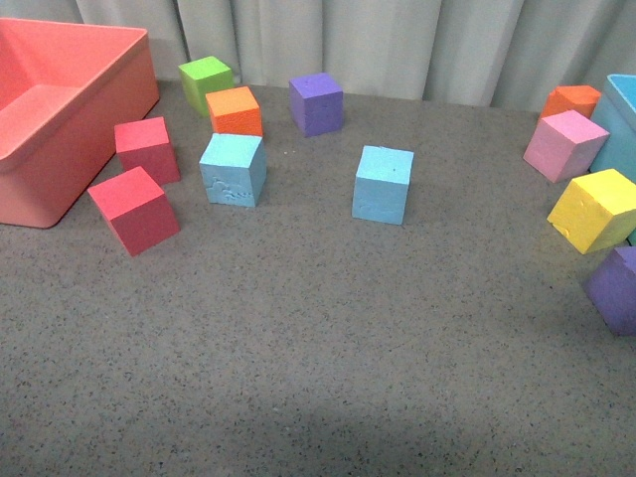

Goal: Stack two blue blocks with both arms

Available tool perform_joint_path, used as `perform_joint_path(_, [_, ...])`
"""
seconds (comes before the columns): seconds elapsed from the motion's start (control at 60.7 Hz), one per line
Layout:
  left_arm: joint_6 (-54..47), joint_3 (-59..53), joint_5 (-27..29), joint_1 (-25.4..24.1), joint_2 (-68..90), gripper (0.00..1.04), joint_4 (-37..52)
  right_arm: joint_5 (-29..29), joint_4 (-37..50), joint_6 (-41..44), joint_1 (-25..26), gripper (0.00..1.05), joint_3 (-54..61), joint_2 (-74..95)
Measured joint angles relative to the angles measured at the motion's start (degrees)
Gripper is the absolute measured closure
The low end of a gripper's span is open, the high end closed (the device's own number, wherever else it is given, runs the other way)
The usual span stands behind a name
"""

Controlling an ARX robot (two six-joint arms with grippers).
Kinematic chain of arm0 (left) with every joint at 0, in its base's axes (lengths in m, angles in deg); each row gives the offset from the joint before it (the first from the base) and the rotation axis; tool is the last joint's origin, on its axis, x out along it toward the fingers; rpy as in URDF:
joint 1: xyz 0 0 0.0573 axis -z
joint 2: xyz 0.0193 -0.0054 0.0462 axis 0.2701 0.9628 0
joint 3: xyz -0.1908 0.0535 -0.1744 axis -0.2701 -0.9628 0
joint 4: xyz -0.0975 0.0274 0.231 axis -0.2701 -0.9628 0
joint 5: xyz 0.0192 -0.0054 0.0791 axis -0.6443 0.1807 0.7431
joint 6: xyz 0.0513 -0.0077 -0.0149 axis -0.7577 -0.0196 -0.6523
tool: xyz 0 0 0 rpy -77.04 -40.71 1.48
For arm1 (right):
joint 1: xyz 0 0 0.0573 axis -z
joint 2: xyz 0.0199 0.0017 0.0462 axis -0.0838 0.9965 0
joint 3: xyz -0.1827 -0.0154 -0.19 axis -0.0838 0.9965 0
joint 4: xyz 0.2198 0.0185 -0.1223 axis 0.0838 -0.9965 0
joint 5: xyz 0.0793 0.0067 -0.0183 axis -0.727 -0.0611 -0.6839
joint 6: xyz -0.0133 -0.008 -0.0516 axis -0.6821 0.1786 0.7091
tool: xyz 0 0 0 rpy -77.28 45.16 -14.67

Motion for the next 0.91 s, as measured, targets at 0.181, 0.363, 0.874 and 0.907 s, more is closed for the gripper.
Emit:
perform_joint_path(0.181, [0.00,0.00,0.00,0.00,0.00,0.07,0.00,-2.05,-4.85,0.00,1.84,1.04,5.25,-9.81])
perform_joint_path(0.363, [0.00,0.00,0.00,0.00,0.00,0.07,0.00,-5.60,-11.65,0.00,5.70,1.04,8.61,-20.06])
perform_joint_path(0.874, [0.00,0.00,0.00,0.00,0.00,0.07,0.00,-5.79,-30.01,0.00,5.70,1.04,11.87,-42.16])
perform_joint_path(0.907, [0.00,0.00,0.00,0.00,0.00,0.07,0.00,-5.79,-31.26,0.00,5.70,1.04,12.02,-43.60])
